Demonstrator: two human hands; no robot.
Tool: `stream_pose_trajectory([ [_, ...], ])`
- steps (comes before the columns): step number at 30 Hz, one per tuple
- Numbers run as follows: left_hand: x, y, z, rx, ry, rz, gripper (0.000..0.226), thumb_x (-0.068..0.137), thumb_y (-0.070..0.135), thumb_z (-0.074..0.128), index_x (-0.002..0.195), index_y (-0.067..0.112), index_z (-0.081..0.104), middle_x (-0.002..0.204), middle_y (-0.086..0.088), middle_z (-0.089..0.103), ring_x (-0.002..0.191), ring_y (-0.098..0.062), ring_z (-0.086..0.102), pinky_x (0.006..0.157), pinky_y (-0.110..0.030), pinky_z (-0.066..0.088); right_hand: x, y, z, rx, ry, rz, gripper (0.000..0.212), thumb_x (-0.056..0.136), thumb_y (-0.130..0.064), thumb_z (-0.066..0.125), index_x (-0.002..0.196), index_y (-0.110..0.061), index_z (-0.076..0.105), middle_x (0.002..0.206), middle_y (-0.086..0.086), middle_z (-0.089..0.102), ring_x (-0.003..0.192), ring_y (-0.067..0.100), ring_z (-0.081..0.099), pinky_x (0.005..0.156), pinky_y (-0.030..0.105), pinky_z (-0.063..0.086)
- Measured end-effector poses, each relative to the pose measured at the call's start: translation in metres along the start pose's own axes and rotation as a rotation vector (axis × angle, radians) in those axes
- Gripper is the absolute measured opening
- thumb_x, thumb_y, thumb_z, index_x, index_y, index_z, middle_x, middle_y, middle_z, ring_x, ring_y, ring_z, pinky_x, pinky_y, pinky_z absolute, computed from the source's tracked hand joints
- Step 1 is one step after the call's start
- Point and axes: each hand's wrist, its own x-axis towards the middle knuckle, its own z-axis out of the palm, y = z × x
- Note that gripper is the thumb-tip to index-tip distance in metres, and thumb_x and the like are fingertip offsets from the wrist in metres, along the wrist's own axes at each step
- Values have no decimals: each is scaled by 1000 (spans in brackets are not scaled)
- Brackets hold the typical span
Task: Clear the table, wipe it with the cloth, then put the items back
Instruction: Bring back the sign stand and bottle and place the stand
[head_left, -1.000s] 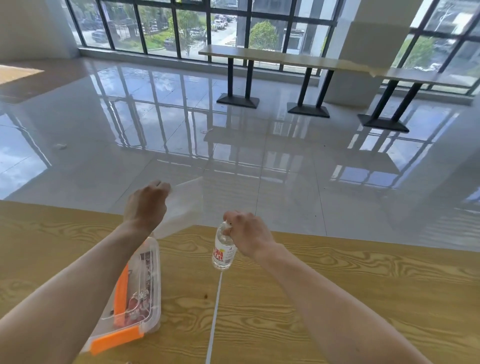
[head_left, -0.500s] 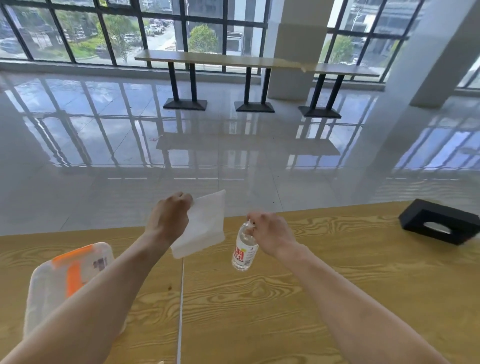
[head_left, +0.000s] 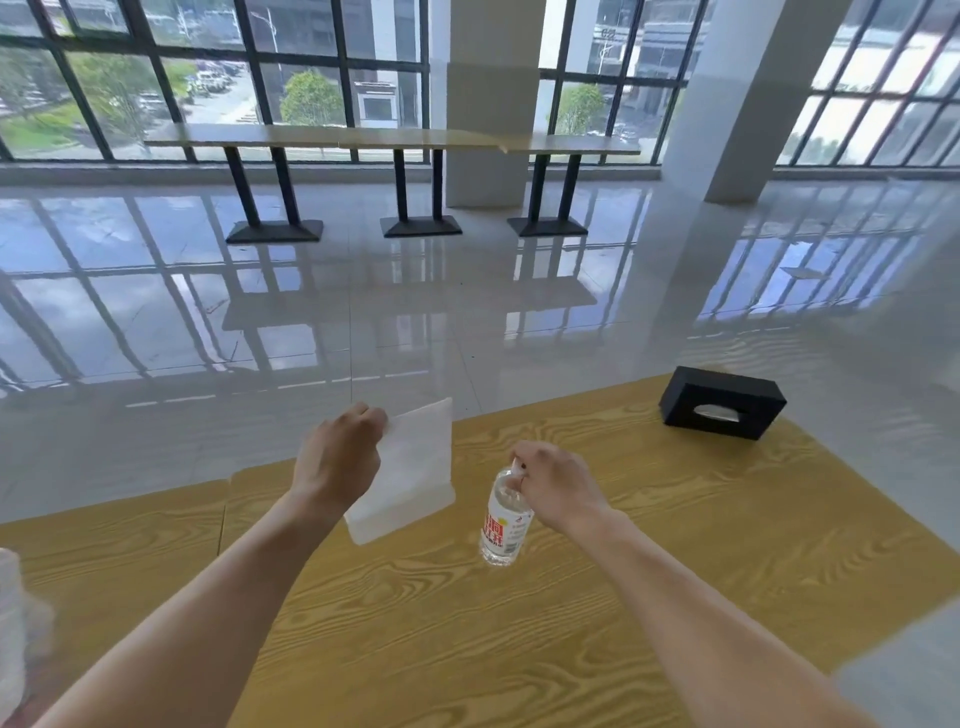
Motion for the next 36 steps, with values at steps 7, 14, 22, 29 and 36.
stream_pose_trajectory([
  [7, 18, 91, 23, 18, 3, -25, 22, 75, -12, 48, 76, 8, 56, 73, -7, 54, 62, -36, 57, 53, -42, 49, 0, 98, -32, -39, 2, -9, 12, 96, -23, 61, 103, -13, 60, 105, 4, 67, 92, 25, 65, 75, 39, 53],
  [14, 30, 148, 39, 26, -8, -53, 19, 77, -8, 50, 74, 10, 50, 75, -7, 55, 65, -38, 58, 51, -34, 36, 1, 152, -50, -44, -3, 13, 15, 96, -23, 62, 107, -14, 60, 107, 3, 66, 92, 25, 63, 78, 41, 55],
  [22, 46, 167, 47, -1, -13, -34, 21, 76, -8, 52, 69, 11, 46, 69, -5, 52, 60, -37, 55, 48, -33, 36, 3, 169, -44, -59, -22, 38, 22, 97, -26, 62, 115, -15, 60, 110, 3, 66, 96, 26, 64, 80, 39, 53],
  [29, 57, 166, 46, -40, -24, -20, 20, 77, -7, 52, 70, 11, 48, 71, -6, 54, 60, -37, 55, 50, -39, 46, 3, 163, -30, -30, -18, 78, 22, 95, -21, 62, 117, -17, 60, 109, 2, 67, 97, 27, 64, 82, 41, 56],
  [36, 58, 159, 50, -45, -33, 5, 18, 76, -7, 53, 72, 10, 52, 72, -7, 56, 60, -37, 56, 50, -39, 47, 5, 159, -33, 12, -53, 129, 28, 94, -23, 63, 121, -18, 61, 118, 4, 66, 105, 25, 61, 86, 40, 54],
])
